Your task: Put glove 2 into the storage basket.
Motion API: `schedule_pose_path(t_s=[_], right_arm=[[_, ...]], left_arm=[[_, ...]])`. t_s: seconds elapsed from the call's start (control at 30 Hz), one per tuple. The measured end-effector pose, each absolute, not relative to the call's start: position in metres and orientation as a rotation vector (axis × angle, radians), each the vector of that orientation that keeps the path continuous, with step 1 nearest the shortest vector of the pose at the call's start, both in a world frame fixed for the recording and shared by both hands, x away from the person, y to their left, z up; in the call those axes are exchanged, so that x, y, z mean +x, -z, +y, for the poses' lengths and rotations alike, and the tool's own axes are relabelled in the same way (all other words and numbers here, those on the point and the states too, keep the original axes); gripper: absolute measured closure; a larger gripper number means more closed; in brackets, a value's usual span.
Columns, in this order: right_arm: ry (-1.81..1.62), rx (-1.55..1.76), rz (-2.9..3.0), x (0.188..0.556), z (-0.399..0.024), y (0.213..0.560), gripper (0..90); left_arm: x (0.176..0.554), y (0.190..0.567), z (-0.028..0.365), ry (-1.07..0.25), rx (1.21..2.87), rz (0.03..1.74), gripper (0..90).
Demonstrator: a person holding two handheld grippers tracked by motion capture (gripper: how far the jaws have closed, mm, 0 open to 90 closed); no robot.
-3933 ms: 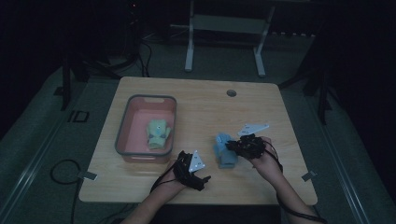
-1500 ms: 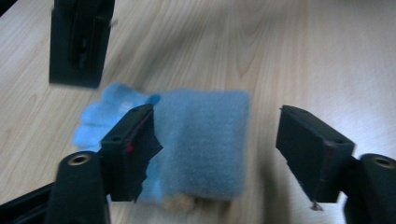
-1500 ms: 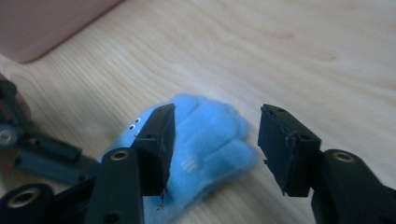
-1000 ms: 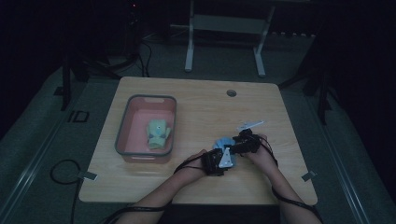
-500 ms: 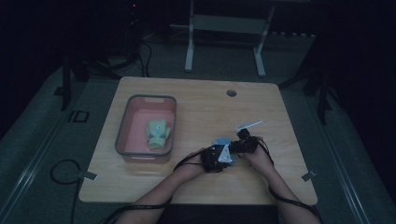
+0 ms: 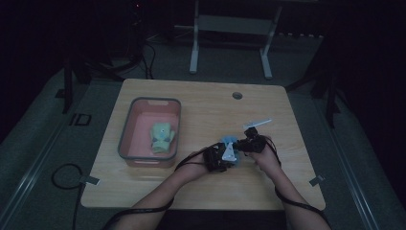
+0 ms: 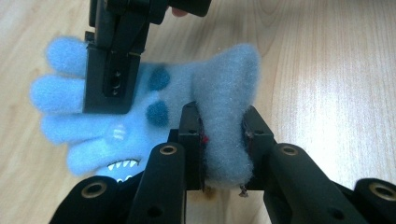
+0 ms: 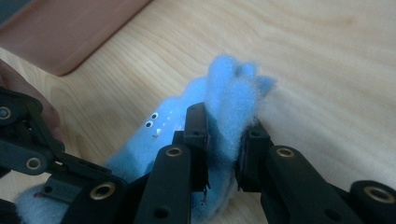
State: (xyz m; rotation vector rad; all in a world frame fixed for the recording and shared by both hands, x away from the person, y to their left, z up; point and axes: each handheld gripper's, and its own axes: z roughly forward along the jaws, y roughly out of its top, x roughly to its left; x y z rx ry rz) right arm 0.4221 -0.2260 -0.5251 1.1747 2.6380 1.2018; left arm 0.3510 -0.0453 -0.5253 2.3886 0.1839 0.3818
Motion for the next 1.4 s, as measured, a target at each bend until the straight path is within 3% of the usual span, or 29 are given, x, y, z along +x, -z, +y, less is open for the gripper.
schedule_pose_path(t_s=[0.73,1.4], right_arm=[[-1.283,1.035,2.588,0.421,-0.199,0.467,77.9],[-1.332,0.947,2.620,0.430,-0.158,0.439,78.0]], left_arm=[[0.353,0.471,-0.015,-0.420,2.377,0.194,75.5],[0.354,0.445,0.023,-0.449,2.401,0.221,75.5]])
